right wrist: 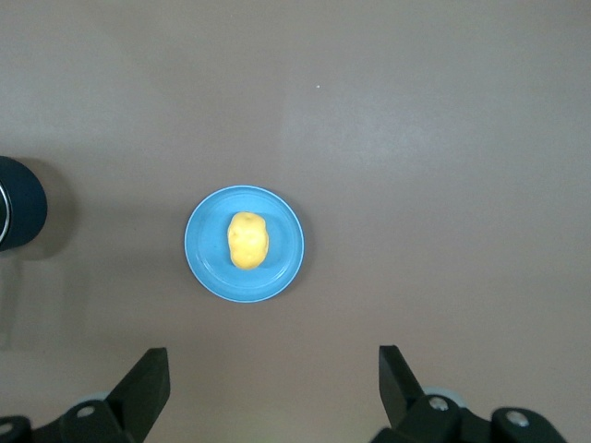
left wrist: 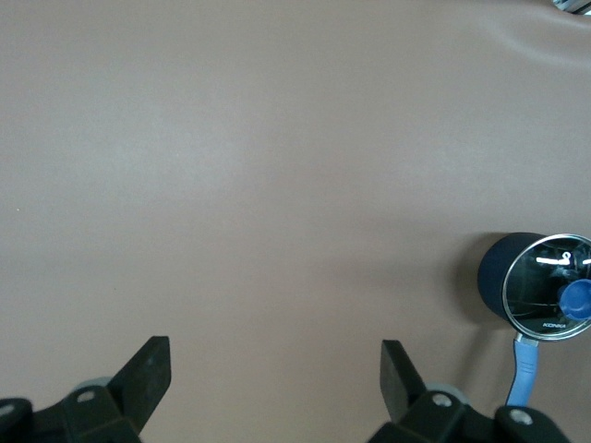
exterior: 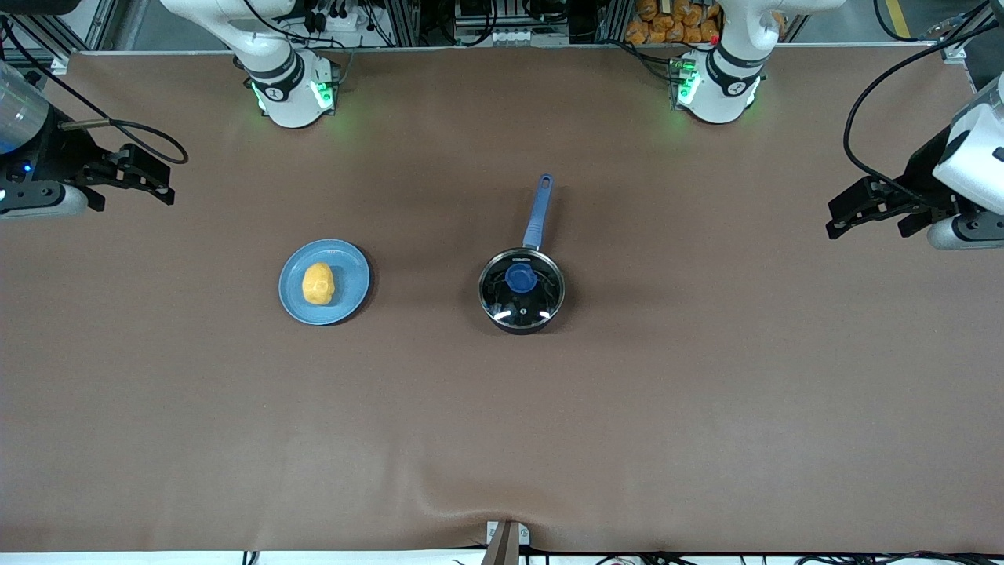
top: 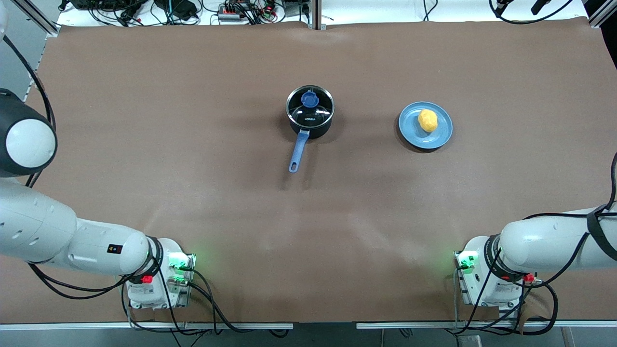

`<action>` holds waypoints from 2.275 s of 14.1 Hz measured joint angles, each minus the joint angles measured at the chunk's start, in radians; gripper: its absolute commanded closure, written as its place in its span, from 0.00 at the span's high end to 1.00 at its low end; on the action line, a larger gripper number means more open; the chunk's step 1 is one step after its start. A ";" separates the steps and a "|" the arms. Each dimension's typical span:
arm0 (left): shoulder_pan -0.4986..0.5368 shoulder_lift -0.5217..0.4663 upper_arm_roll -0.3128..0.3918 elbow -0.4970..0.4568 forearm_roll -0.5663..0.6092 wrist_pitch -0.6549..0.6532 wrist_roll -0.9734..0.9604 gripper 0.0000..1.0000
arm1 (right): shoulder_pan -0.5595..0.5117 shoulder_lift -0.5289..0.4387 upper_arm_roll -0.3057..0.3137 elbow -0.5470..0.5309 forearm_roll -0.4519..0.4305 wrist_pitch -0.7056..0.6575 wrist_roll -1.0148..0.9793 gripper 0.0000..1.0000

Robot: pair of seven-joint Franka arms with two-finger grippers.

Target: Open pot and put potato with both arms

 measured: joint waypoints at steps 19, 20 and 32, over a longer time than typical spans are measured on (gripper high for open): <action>0.009 -0.002 0.013 -0.001 0.000 0.000 -0.007 1.00 | 0.000 0.000 -0.001 0.000 0.001 0.004 0.000 1.00; 0.009 -0.002 0.013 -0.001 0.000 0.000 -0.007 1.00 | 0.000 0.000 -0.001 0.000 0.001 0.004 0.000 1.00; -0.268 0.218 -0.094 -0.033 -0.024 0.172 -0.502 1.00 | 0.000 0.002 -0.002 0.000 0.001 0.004 0.000 1.00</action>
